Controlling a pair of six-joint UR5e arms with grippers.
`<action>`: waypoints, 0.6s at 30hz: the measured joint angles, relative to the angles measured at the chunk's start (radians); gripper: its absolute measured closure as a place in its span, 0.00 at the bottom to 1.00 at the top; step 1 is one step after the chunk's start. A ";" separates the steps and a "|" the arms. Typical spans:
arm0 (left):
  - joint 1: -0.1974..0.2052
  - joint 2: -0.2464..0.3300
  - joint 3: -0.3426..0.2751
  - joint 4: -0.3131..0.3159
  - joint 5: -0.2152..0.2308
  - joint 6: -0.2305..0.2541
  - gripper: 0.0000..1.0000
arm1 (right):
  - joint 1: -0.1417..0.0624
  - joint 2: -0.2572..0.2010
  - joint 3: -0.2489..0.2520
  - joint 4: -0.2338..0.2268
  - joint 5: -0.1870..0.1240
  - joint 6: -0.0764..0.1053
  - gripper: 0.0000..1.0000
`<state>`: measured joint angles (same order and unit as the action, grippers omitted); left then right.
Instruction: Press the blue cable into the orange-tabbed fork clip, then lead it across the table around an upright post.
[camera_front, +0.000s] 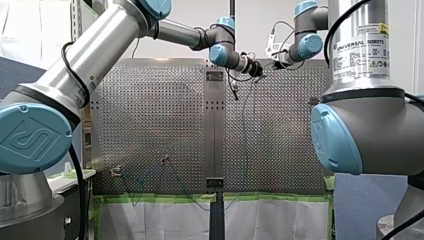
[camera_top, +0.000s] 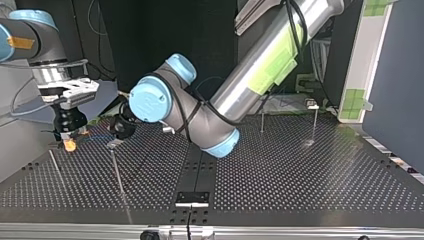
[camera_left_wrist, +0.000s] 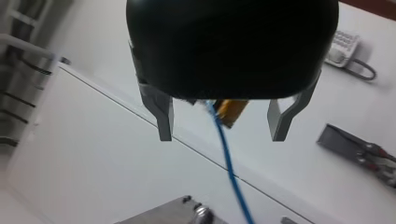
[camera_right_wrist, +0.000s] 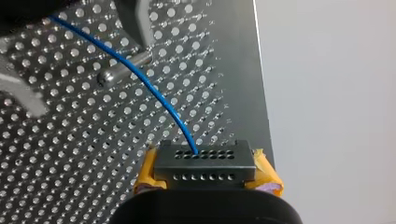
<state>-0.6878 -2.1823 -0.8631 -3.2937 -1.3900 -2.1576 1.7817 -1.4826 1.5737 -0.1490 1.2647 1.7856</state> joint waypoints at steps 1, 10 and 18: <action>0.002 0.000 -0.001 0.008 -0.001 -0.008 0.00 | 0.001 -0.001 0.000 0.000 -0.001 0.000 1.00; 0.016 0.000 -0.006 0.071 -0.005 -0.100 0.00 | 0.008 -0.006 0.000 -0.001 -0.009 0.000 1.00; 0.015 0.000 -0.006 0.062 -0.011 -0.184 0.00 | 0.010 -0.008 0.000 -0.002 -0.014 0.005 1.00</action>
<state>-0.6732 -2.1823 -0.8690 -3.2320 -1.4012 -2.3420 1.7920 -1.4902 1.5733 -0.1505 1.2506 1.7910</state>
